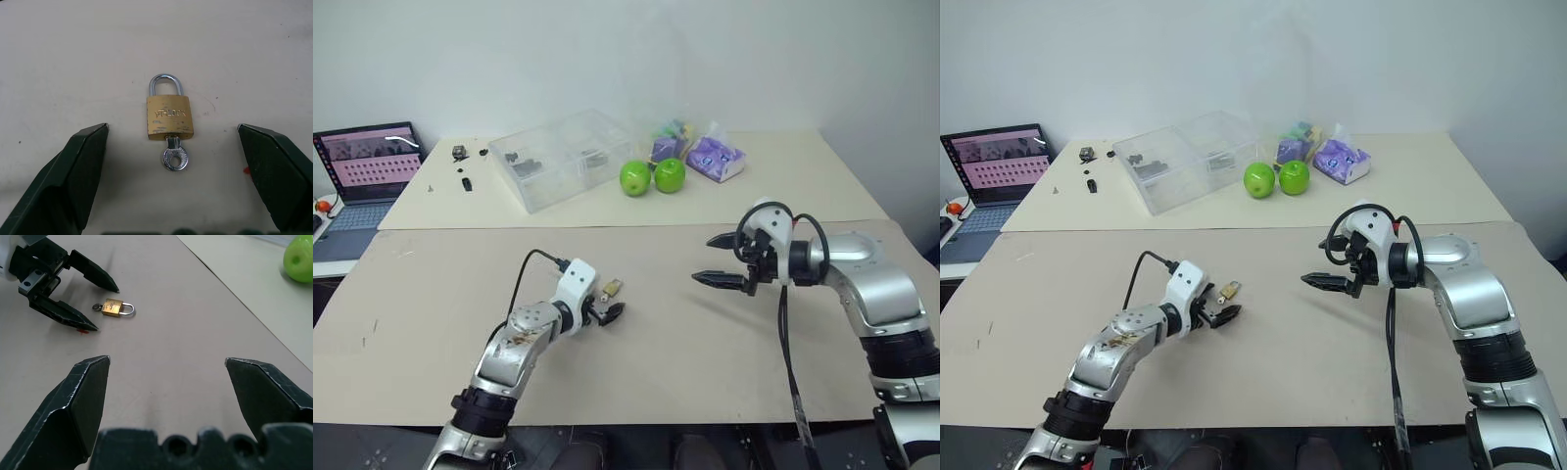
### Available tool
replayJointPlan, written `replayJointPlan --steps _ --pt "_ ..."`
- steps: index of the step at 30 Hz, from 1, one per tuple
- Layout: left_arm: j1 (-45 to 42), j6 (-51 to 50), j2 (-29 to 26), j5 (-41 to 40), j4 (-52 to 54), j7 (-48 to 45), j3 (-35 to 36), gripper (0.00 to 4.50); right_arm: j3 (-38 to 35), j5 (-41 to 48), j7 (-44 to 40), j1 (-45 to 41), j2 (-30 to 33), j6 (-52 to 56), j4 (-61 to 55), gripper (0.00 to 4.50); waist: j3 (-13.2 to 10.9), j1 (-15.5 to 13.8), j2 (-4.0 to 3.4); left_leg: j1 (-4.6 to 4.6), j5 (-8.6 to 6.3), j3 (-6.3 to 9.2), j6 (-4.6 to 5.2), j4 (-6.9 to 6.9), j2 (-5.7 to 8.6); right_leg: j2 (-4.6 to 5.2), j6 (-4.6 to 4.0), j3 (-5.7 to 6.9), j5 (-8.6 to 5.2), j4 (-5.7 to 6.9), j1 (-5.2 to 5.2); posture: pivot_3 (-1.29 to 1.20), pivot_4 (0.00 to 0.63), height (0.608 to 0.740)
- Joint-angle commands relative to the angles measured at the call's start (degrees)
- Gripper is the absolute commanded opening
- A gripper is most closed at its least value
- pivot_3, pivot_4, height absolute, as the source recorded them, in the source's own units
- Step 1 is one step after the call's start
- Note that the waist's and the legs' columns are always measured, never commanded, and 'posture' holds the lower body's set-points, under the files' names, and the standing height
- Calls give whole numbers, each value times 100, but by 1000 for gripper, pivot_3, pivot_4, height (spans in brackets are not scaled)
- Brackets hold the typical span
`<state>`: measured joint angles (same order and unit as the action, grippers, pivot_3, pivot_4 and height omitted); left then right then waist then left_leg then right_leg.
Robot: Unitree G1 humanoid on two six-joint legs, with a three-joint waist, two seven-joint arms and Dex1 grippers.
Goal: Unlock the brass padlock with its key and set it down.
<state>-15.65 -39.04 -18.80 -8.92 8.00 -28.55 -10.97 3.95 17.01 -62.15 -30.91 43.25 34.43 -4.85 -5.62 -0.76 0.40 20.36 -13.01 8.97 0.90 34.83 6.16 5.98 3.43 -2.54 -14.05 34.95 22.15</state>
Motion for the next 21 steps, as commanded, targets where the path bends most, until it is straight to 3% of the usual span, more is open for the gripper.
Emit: replayJointPlan --steps 1,4,5,8,15,21 --pt "-62 123 -12 84 -45 -56 -118 4500 -122 34 68 -22 69 -100 -139 4437 0 -2 0 0 0 0 0 0 0 0 0 0 0 1 0 0 150 740" --pt "-83 205 2 154 -105 -51 -156 4500 -123 36 127 8 48 -104 -167 4437 0 -5 0 0 0 1 0 0 0 0 0 0 0 0 0 0 150 740" --pt "-101 224 17 180 -134 -32 -164 4243 -128 36 147 11 44 -107 -172 4480 0 -10 0 0 0 1 0 1 0 1 0 0 0 0 0 0 150 740" --pt "-131 270 42 203 -206 -39 -156 3357 -129 47 187 33 44 -101 -205 4500 0 -10 0 -2 1 1 -1 1 1 2 0 1 0 -4 -1 0 150 740" --pt "-180 354 17 211 -318 -122 -154 772 -135 49 219 81 70 -83 -257 4500 0 5 0 -3 0 1 -1 -2 -1 0 0 1 0 -1 -1 0 150 740" --pt "-383 585 -257 97 -318 -847 -319 770 -128 59 253 109 63 -50 -314 4500 0 4 0 -2 0 1 -1 -2 0 0 0 1 0 -1 -1 0 150 740"
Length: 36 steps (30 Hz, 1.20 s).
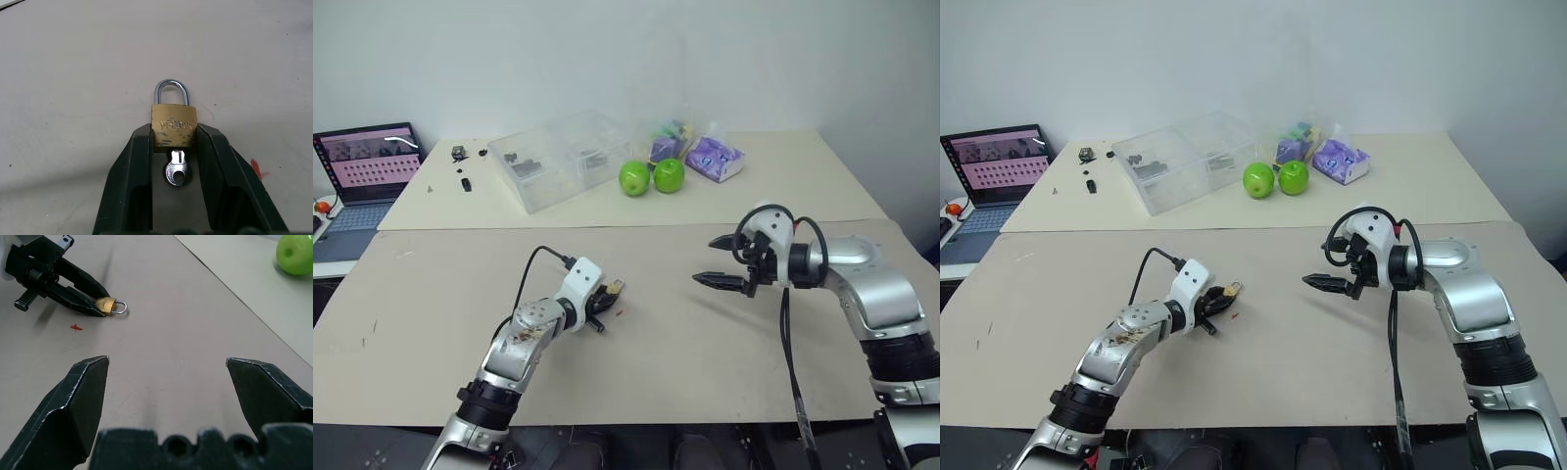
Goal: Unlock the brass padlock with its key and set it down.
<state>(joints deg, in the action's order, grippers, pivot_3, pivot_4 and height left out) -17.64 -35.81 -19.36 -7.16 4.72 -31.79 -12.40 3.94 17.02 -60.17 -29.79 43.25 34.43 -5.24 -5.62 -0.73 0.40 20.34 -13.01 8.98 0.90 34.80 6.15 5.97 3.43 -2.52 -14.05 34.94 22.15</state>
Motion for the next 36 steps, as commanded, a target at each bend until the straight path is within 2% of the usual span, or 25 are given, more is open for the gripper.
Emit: replayJointPlan --steps 1,7,14,20,28,30,31,34,35,36 --pt "-236 354 -276 -66 -20 -675 -218 770 -121 61 68 -5 57 -41 -283 4500 0 3 0 1 0 0 0 -1 0 0 0 1 0 0 1 0 150 740" --pt "-1224 1107 -783 45 -743 -2028 -595 770 -166 123 161 128 58 48 -495 4500 -4 -4 6 11 0 2 0 1 2 -2 0 7 0 -1 5 0 150 740" --pt "-2131 2054 -747 269 -1855 -3014 -1015 770 -334 201 406 452 70 272 -887 4500 -5 12 7 14 -1 1 1 2 0 -4 -1 10 3 -5 5 0 150 740" --pt "-2268 2850 -660 568 -2345 -3717 -1449 770 -523 336 620 706 151 488 -1227 4500 -6 44 9 16 -4 -7 6 4 -1 -2 -1 9 3 -6 10 0 150 740" --pt "-2335 3380 -408 857 -2934 -3966 -1605 770 -665 499 863 859 210 804 -1627 4500 -7 18 12 13 -5 -5 9 12 -2 -10 0 10 3 0 7 0 150 740" --pt "-2357 3475 -360 918 -3049 -3964 -1594 1796 -681 539 904 866 226 860 -1681 4500 -7 20 11 10 -5 -5 9 12 -4 -13 0 10 3 0 3 0 150 740" --pt "-2390 3486 -339 922 -3100 -3975 -1572 2029 -684 556 916 867 238 880 -1699 4500 -7 19 11 10 -6 -5 9 12 -4 -13 0 10 3 1 3 0 150 740" --pt "-2512 3498 -307 923 -3220 -3957 -1449 3104 -664 598 909 850 273 922 -1707 4500 -7 16 11 11 -6 -4 10 12 -3 -14 1 12 3 0 2 0 150 740" --pt "-2552 3489 -324 931 -3221 -3926 -1398 3603 -633 605 869 842 309 930 -1696 4500 -7 17 12 11 -7 -4 11 13 -3 -15 1 11 3 0 2 0 150 740" --pt "-2586 3446 -344 926 -3210 -3909 -1346 3877 -603 617 823 828 344 934 -1675 4500 -7 20 12 13 -7 -4 12 14 -3 -16 1 12 3 -1 3 0 150 740"
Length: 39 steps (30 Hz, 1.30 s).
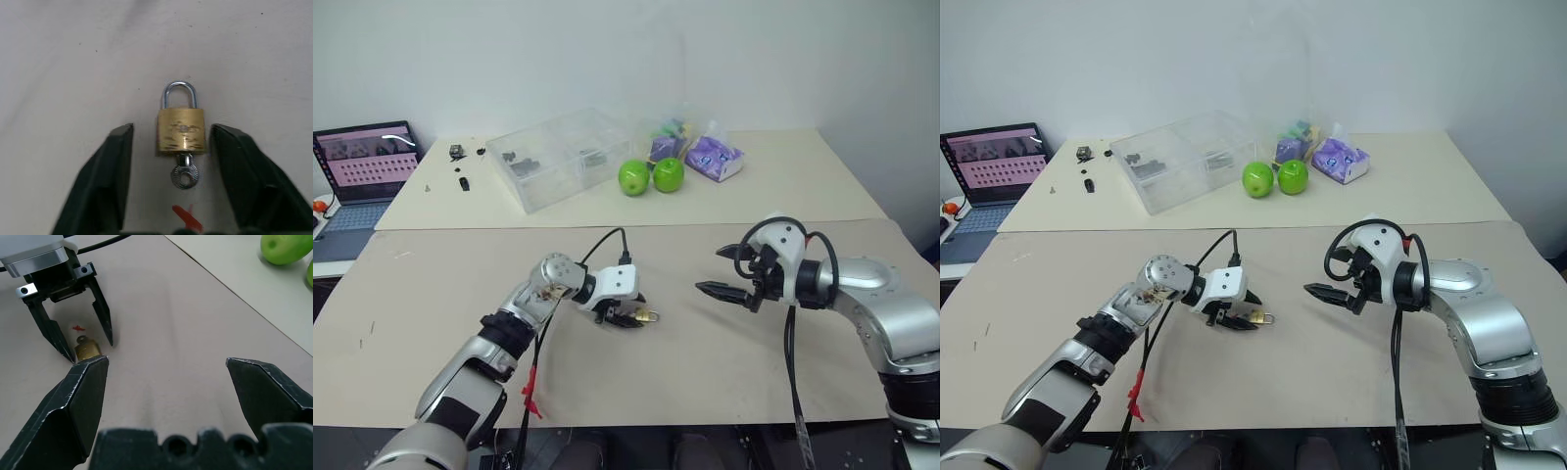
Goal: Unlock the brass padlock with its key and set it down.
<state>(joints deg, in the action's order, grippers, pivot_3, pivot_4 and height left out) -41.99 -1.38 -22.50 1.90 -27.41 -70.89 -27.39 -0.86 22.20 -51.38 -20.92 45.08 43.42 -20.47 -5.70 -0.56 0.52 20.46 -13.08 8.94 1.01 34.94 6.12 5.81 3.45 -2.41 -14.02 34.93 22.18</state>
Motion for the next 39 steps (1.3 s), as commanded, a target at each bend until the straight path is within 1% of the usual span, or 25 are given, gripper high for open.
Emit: replayJointPlan --steps 1,3,6,9,11,15,18,20,24,30,35,39 --pt "-170 -15 -82 22 37 6 202 4168 -89 118 -112 -89 189 33 -117 4500 0 4 0 0 0 0 0 1 0 -1 0 -1 0 0 0 0 150 740" --pt "-170 -56 -189 4 130 -13 295 4168 -26 164 -206 -156 223 18 -53 4500 0 17 1 0 -1 -1 2 0 -2 -4 0 -1 0 -1 1 0 150 740" --pt "-161 -405 -396 -139 332 48 594 4168 184 182 -454 -334 226 -84 142 4500 -2 67 2 -1 -2 -1 3 0 -10 -14 0 -2 0 2 2 0 150 740" --pt "-81 -755 -712 -291 596 196 1027 4168 534 160 -703 -604 32 -235 404 4500 -6 138 7 -5 -2 0 3 1 -21 -29 -1 -2 0 7 4 0 150 740" --pt "130 -1035 -949 -563 972 48 1302 4168 752 90 -831 -723 -91 -396 575 4500 -7 169 8 -15 -2 2 3 -1 -31 -39 0 -1 0 7 1 0 150 740" --pt "838 -1513 -1514 -1486 2037 -467 1962 4168 1065 34 -1064 -954 -319 -606 885 4500 -6 218 4 -16 -6 1 1 -7 -60 -55 -2 -2 1 12 9 0 150 740" --pt "1223 -1836 -1889 -1823 2543 -499 2351 4168 1335 -42 -1173 -1088 -555 -730 1125 4500 -6 213 3 -15 -13 2 -11 -5 -63 -55 -3 -2 2 13 12 0 150 740" --pt "1382 -2009 -2021 -1970 2807 -387 2529 4168 1497 -102 -1230 -1143 -721 -796 1291 4500 -7 192 4 -16 -19 0 -21 -3 -68 -57 -7 -4 4 11 11 0 150 740" --pt "1590 -2126 -2076 -2062 3153 -29 2763 4168 1839 -398 -1126 -1228 -1175 -1097 1690 4500 -8 123 3 -21 -21 -1 -24 -7 -68 -56 -12 -1 7 8 9 0 150 740" --pt "1959 -2278 -2091 -2171 3693 197 2693 4168 2151 -1120 -635 -1259 -1638 -1658 2278 4500 -8 134 1 -21 -23 -4 -32 -8 -68 -61 -20 -3 11 11 13 0 150 740" --pt "1958 -2187 -2073 -2132 3617 263 2632 4168 2134 -1407 -296 -1185 -1853 -1790 2465 4500 -7 135 0 -21 -24 -4 -38 -12 -73 -69 -21 -2 12 14 22 0 150 740" --pt "1864 -2122 -2070 -2122 3483 171 2516 4168 2166 -1494 -99 -974 -1998 -1735 2335 4500 -7 136 0 -22 -24 -4 -39 -11 -73 -70 -22 -2 12 13 21 0 150 740"
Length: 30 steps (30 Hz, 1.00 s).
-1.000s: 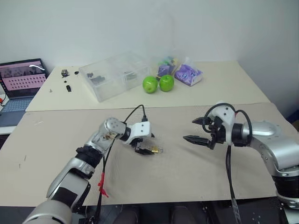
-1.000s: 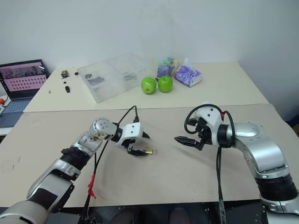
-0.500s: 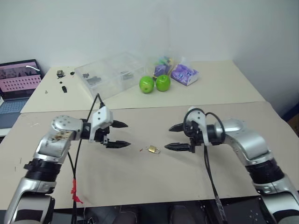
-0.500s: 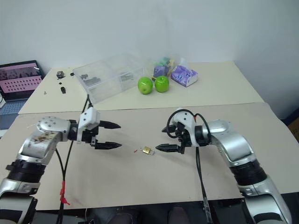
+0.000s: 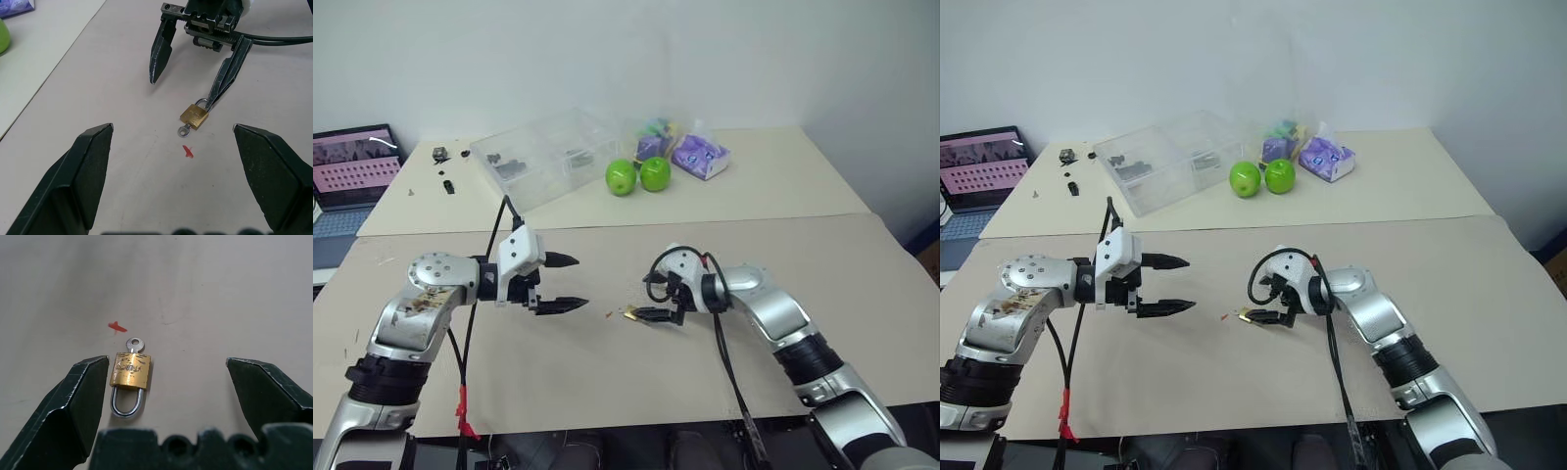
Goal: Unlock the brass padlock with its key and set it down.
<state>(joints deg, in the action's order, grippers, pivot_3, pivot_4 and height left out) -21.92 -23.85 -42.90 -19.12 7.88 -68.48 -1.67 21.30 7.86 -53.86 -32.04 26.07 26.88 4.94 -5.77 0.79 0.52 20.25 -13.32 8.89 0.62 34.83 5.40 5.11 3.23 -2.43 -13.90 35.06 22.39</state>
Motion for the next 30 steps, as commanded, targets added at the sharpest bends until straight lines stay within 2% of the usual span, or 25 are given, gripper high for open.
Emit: replayJointPlan --steps 1,9,23,26,30 --pt "-171 183 -36 1 -107 -107 -91 4168 -45 -64 187 207 -118 -41 -284 4500 0 0 0 -1 0 0 0 0 0 1 0 0 0 -1 -1 0 150 740" --pt "-476 492 49 108 -562 -245 -309 4168 -100 -52 442 407 -277 310 -735 4500 0 8 -2 -1 0 -2 -1 1 1 -4 -8 0 5 -1 -1 0 150 740" --pt "-649 817 48 258 -886 -386 -519 4168 -5 -252 620 484 -426 227 -234 4500 0 19 -1 -2 0 -4 0 1 0 -6 -8 0 5 0 -1 0 150 740" --pt "-679 825 64 268 -907 -383 -532 4222 21 -266 618 516 -446 227 -204 3767 1 25 -2 -5 0 -4 -1 2 0 -6 -8 0 5 1 -3 0 150 740" --pt "-715 848 70 274 -939 -390 -557 4222 80 -316 588 582 -415 226 -230 2330 1 26 -2 -6 0 -3 -1 1 -1 -9 -8 1 5 3 -3 0 150 740"
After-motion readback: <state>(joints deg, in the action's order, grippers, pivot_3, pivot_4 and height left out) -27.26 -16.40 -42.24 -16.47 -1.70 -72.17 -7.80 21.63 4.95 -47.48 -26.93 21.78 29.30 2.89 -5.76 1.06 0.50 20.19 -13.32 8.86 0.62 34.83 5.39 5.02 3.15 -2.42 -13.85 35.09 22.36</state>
